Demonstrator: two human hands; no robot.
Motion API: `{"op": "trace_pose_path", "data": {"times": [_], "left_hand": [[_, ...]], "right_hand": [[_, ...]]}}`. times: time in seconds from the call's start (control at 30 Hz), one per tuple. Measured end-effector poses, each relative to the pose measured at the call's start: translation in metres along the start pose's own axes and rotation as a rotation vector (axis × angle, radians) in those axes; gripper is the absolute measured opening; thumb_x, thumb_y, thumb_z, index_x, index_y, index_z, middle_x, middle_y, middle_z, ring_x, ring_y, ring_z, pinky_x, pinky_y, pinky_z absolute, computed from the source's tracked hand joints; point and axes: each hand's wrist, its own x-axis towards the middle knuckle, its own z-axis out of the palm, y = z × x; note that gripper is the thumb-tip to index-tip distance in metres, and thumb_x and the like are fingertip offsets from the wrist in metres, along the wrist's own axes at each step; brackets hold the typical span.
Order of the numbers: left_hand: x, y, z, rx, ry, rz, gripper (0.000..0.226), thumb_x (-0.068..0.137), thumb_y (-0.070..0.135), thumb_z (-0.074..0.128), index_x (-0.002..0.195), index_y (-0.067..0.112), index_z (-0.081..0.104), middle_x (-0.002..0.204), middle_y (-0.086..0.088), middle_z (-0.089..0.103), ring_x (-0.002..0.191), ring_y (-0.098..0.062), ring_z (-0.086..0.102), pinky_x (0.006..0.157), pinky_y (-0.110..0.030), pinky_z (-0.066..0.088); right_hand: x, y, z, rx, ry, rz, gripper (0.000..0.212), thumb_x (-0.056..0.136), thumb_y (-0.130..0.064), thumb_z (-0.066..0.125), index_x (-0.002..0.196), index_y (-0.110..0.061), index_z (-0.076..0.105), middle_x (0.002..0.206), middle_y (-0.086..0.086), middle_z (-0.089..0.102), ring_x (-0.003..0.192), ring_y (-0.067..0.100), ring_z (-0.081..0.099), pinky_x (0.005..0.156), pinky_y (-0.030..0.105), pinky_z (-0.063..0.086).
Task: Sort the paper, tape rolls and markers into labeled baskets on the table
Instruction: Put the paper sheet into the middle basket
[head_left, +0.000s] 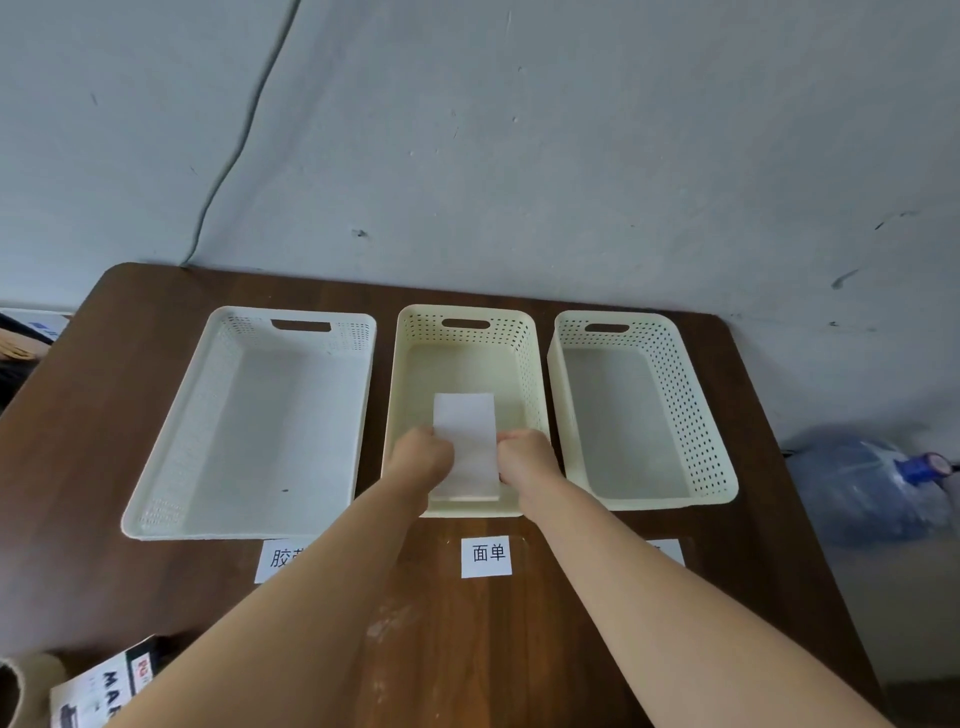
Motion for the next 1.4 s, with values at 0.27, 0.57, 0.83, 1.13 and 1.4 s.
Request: {"op": "trace_pose_path", "data": {"times": [0.27,0.57,0.83,1.13,1.4], "left_hand": [[0.013,-0.006,0.005,0.057,-0.051,-0.101,0.034,0.087,0.002,0.038,0.115,-0.005,0.057,0.109,-0.02,0.057,0.089,-0.028,0.053,0.064,-0.03,0.041],[0.014,-0.006,0.006,0.1,-0.07,-0.087,0.032,0.087,0.001,0.038,0.113,-0.004,0.056,0.105,-0.017,0.054,0.083,-0.022,0.051,0.06,-0.026,0.041],[0.0,-0.003,0.008,0.099,0.006,-0.046,0.015,0.09,-0.002,0.036,0.082,0.005,0.047,0.078,-0.005,0.044,0.064,-0.013,0.04,0.053,-0.021,0.035],[-0.021,0.009,-0.001,0.054,0.046,0.05,0.055,0.092,-0.001,0.033,0.146,0.008,0.034,0.144,-0.01,0.044,0.115,-0.025,0.049,0.08,-0.027,0.036],[-0.055,0.023,-0.011,-0.071,0.079,0.193,0.053,0.094,0.003,0.034,0.145,0.015,0.038,0.144,-0.007,0.046,0.115,-0.02,0.049,0.082,-0.026,0.035]], "right_hand": [[0.011,0.007,0.008,-0.074,-0.026,0.063,0.033,0.084,-0.001,0.036,0.094,0.0,0.068,0.097,0.017,0.069,0.087,0.034,0.064,0.063,0.03,0.042],[0.019,0.008,0.01,-0.051,-0.007,0.107,0.028,0.086,-0.001,0.04,0.098,-0.001,0.065,0.103,0.017,0.068,0.095,0.034,0.065,0.089,0.04,0.056],[0.014,0.004,0.007,-0.096,0.008,0.134,0.022,0.091,-0.003,0.043,0.104,-0.001,0.06,0.105,0.016,0.064,0.096,0.031,0.062,0.08,0.034,0.053],[-0.01,-0.002,-0.006,-0.105,0.044,0.059,0.028,0.092,0.001,0.037,0.068,-0.01,0.047,0.07,0.004,0.044,0.062,0.016,0.041,0.052,0.024,0.032],[-0.05,-0.012,-0.018,0.021,0.066,-0.087,0.041,0.093,-0.005,0.038,0.126,-0.008,0.062,0.11,0.006,0.063,0.111,0.028,0.059,0.093,0.037,0.051]]}}
